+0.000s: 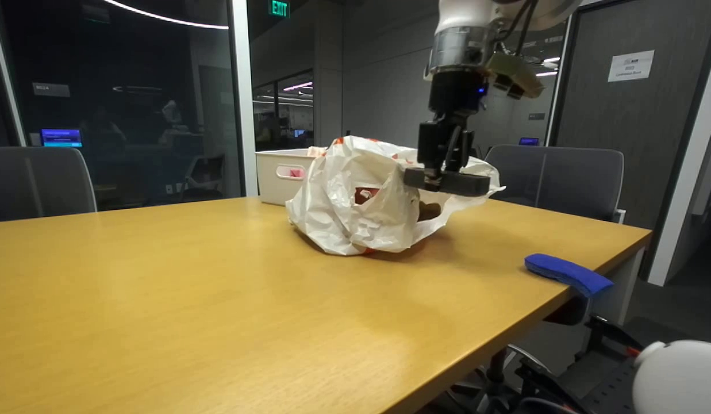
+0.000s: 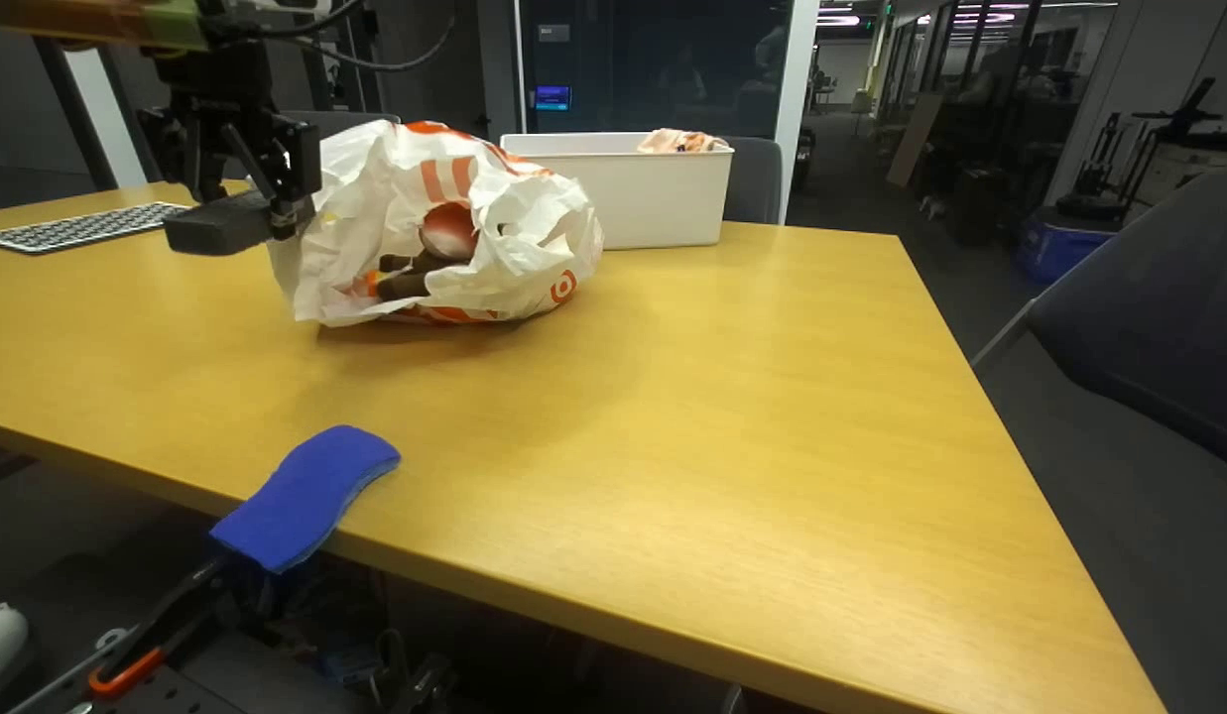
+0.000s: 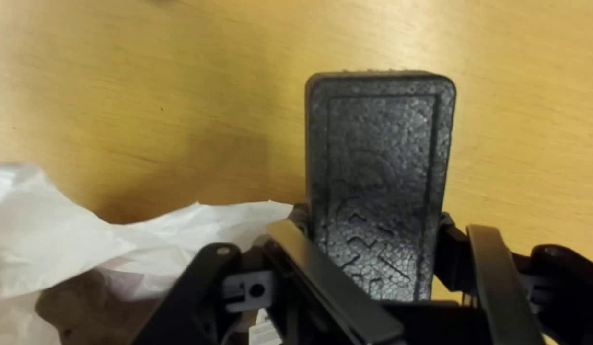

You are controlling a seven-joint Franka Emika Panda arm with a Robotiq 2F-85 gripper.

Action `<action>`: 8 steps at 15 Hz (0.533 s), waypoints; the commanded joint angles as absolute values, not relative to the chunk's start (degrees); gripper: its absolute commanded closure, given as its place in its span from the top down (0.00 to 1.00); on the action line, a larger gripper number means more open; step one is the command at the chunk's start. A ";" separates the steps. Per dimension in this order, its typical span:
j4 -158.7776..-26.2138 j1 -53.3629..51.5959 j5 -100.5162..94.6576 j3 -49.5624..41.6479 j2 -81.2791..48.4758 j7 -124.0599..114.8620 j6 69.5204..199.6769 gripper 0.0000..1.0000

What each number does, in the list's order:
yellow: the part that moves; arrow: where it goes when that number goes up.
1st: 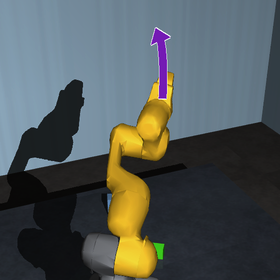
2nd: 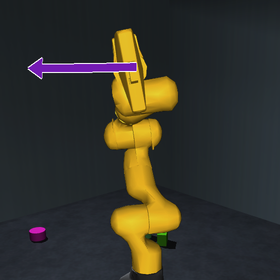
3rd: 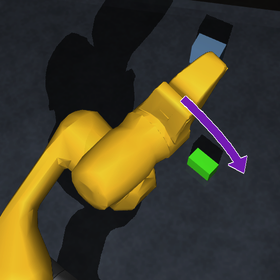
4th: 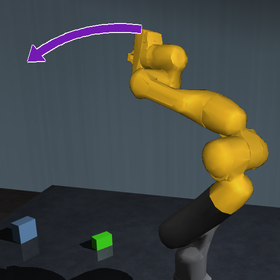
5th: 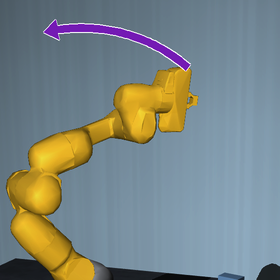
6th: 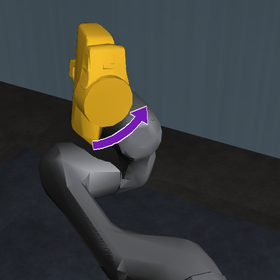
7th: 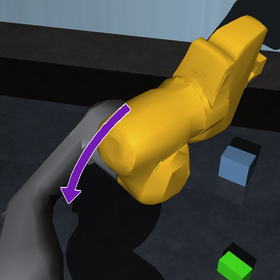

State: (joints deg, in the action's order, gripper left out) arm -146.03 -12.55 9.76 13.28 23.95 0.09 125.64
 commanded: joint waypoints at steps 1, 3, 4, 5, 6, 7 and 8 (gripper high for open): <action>-138.73 -8.03 1.26 12.83 15.35 -5.51 129.42 0.31; -136.69 -5.97 -1.49 11.16 14.86 -8.84 127.16 0.31; -135.85 -4.45 -3.28 10.36 13.74 -10.51 127.52 0.31; -135.29 -3.40 -4.45 9.35 13.81 -10.93 126.61 0.31; -134.42 -2.64 -4.81 8.22 13.25 -10.43 125.82 0.31; -133.64 -2.04 -5.37 7.53 12.48 -10.33 125.40 0.31; -132.57 -1.70 -5.63 6.85 10.92 -9.62 125.15 0.31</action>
